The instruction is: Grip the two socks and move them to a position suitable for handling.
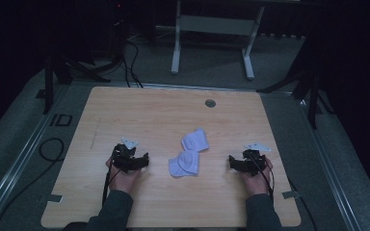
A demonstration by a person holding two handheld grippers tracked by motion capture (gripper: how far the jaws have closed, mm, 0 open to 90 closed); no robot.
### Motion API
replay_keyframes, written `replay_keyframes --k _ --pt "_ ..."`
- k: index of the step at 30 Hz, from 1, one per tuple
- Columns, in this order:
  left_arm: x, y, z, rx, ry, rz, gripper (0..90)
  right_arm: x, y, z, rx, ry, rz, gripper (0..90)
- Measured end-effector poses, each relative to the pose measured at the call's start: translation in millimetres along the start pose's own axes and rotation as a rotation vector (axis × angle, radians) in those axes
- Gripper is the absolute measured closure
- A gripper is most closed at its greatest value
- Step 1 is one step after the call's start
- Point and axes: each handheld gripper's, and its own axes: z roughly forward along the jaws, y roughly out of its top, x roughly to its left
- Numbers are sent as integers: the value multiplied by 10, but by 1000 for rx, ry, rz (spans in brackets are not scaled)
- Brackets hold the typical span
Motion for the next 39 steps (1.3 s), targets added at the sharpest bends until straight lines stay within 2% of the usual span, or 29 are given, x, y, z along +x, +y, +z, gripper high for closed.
replay_keyframes --k 4,11,15,19,21,22,25,29,30,31,33,36,37,38,39 --pt "3 5 -6 4 5 -6 229 -1 0 0 0 1 0 129" --pt "36 10 -39 11 16 -18 363 -15 -1 -14 3 9 -7 161" --pt "47 11 -46 10 20 -28 413 -19 9 -60 12 -7 15 301" --pt "59 15 -73 19 14 -40 478 -33 11 -106 5 27 32 391" --pt "54 19 -88 13 5 -40 498 -24 18 -129 -7 30 17 441" --pt "50 30 -111 4 5 -27 504 -18 23 -143 -12 31 6 472" --pt "54 39 -131 -2 2 -21 524 9 40 -184 -25 61 -14 561" --pt "76 44 -160 -13 -28 -33 566 81 67 -227 -37 84 -53 622" --pt "79 43 -164 -13 -51 -36 574 101 72 -235 -42 88 -64 638" --pt "79 43 -164 -13 -51 -36 580 124 77 -244 -43 92 -74 653" --pt "73 46 -171 -15 -67 -34 583 146 82 -252 -44 95 -83 669" --pt "51 53 -186 -21 -80 -21 583 236 105 -280 -47 119 -119 773" --pt "51 53 -186 -21 -80 -21 582 236 105 -280 -47 119 -119 773" --pt "34 56 -195 -28 -84 -13 581 292 105 -278 -39 147 -122 848" --pt "34 56 -195 -28 -84 -13 576 292 105 -278 -39 147 -122 848"
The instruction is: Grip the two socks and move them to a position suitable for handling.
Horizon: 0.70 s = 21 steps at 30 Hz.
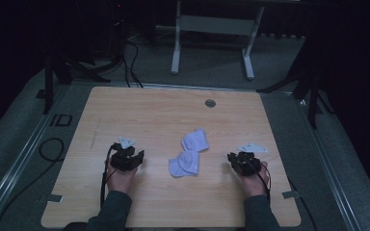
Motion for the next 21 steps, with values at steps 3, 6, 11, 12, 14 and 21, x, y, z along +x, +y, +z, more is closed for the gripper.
replay_keyframes --k 3,6,11,12,14,21 --pt "-44 -4 -26 -7 -15 15 562 180 40 37 6 37 -51 898" --pt "-55 -5 -35 -9 -21 23 561 272 63 51 8 50 -74 899" --pt "-82 -7 -45 -11 -35 31 559 581 104 167 25 121 -129 900" --pt "-85 -8 -47 -9 -38 32 559 634 112 183 27 129 -144 900" --pt "-88 -8 -47 -11 -43 35 560 686 120 200 29 139 -155 900" --pt "-130 -12 -75 -16 -56 54 562 913 129 286 33 185 -202 898"
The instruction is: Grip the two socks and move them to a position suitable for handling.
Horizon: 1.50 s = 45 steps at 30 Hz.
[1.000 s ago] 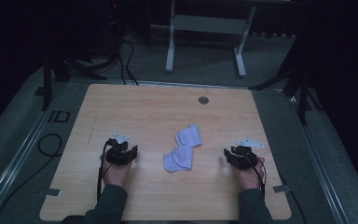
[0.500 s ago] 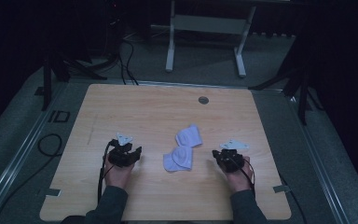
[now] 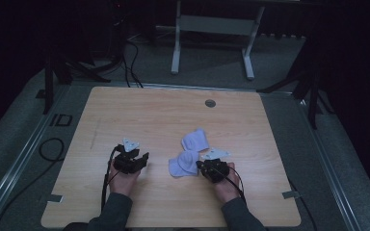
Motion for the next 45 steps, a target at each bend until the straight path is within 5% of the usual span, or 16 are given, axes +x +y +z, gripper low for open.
replay_keyframes --k 7,10,13,14,21,26,34,45 --pt "-53 -5 -2 -9 -31 12 569 77 23 106 7 16 -4 896" --pt "-64 -6 -7 -5 -44 15 573 97 76 67 -29 6 -7 896" --pt "-72 -8 -6 -3 -51 14 574 114 88 92 -21 14 -13 897" --pt "-87 -10 -9 -4 -56 20 571 159 74 166 18 19 -19 900" --pt "-168 -17 -23 1 -84 49 575 290 62 209 11 31 -67 900" --pt "-265 -41 13 19 -165 85 680 313 61 215 5 43 -66 900" --pt "-397 -61 71 33 -219 146 881 364 71 224 6 65 -92 900" --pt "-464 -84 140 86 -244 179 895 381 85 232 11 77 -103 900"
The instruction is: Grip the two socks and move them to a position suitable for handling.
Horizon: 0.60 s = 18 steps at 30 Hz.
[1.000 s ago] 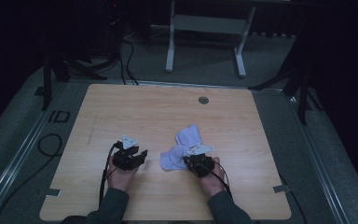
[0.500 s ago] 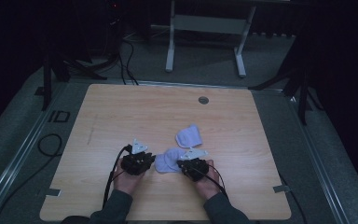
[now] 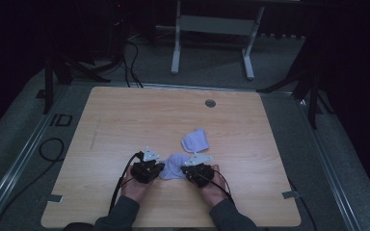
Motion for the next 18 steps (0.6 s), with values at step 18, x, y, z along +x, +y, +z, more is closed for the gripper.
replay_keyframes --k 18 --pt "-3 3 24 17 9 -9 897 45 465 -71 -32 17 -52 900"
